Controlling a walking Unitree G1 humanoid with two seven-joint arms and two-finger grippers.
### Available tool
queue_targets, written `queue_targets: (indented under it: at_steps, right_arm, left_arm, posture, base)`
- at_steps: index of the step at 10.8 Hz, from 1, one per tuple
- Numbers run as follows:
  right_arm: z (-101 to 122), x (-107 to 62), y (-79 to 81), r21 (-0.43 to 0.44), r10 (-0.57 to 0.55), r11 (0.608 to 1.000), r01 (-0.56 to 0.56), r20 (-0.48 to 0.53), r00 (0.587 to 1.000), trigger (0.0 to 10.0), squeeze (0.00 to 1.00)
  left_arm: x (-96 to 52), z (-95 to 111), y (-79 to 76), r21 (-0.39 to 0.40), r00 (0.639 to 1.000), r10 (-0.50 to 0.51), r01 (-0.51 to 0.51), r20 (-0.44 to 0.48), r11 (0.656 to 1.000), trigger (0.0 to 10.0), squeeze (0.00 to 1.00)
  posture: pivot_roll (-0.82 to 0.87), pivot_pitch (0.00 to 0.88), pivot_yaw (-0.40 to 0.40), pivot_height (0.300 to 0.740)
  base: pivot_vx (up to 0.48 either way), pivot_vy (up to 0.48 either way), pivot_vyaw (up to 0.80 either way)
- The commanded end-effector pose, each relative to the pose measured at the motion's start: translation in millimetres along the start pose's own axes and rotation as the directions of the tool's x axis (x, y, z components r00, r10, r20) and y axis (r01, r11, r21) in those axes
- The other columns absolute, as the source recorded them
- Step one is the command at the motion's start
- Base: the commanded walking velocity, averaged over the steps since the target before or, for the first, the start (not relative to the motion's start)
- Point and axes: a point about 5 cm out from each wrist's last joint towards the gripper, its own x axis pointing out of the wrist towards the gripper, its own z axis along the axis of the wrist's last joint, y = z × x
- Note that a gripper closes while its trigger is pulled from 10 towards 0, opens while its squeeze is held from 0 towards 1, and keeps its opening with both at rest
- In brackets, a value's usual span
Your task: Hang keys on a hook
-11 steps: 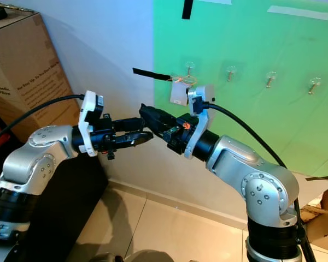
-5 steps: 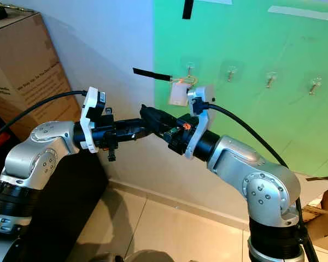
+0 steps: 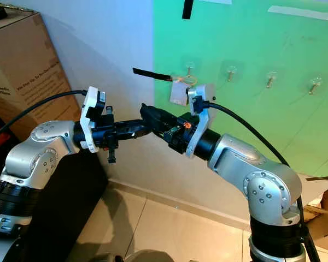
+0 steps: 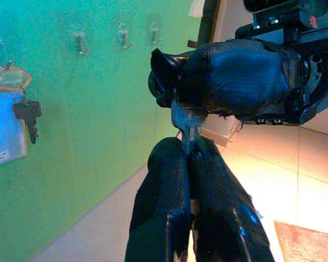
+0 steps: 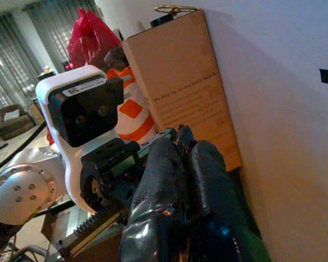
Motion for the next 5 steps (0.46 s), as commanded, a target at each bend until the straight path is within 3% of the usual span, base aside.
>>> queue_targets:
  at_steps: [1, 2, 3, 5]
  right_arm:
    - [4.7, 1.1, 4.2, -0.018, 0.024, 1.0, -0.024, 0.009, 1.0, 0.0, 0.0]
    - [4.3, 0.6, 2.0, -0.016, 0.002, 1.0, -0.002, 0.01, 1.0, 10.0, 0.0]
    - [5.4, -1.5, -8.0, -0.003, -0.075, 0.997, 0.075, 0.03, 0.997, 10.0, 1.0]
    - [10.1, -14.1, -20.8, 0.01, -0.152, 0.988, 0.151, 0.072, 0.986, 10.0, 1.0]
  left_arm:
    - [-1.2, 5.2, 3.5, 0.019, 1.0, 0.014, -0.014, 0.009, 1.0, 0.0, 0.0]
    - [-2.0, 5.8, 3.4, 0.024, 1.0, 0.013, -0.014, 0.008, 1.0, 0.0, 0.0]
    - [-3.4, 6.3, 3.9, 0.028, 1.0, 0.019, -0.019, 0.006, 0.999, 0.0, 0.0]
    - [-9.0, 4.7, 6.7, 0.027, 0.999, 0.049, -0.049, 0.001, 0.998, 0.0, 0.0]
  posture:
    - [-0.12, 0.0, 0.028, 0.74]
    - [-0.12, 0.0, 0.028, 0.74]
    - [-0.12, 0.0, 0.025, 0.74]
    - [-0.12, 0.0, 0.026, 0.74]
  base:
    - [0.0, 0.0, 0.0]
    - [0.0, 0.0, 0.0]
    - [0.0, 0.0, 0.0]
    - [0.0, 0.0, 0.0]
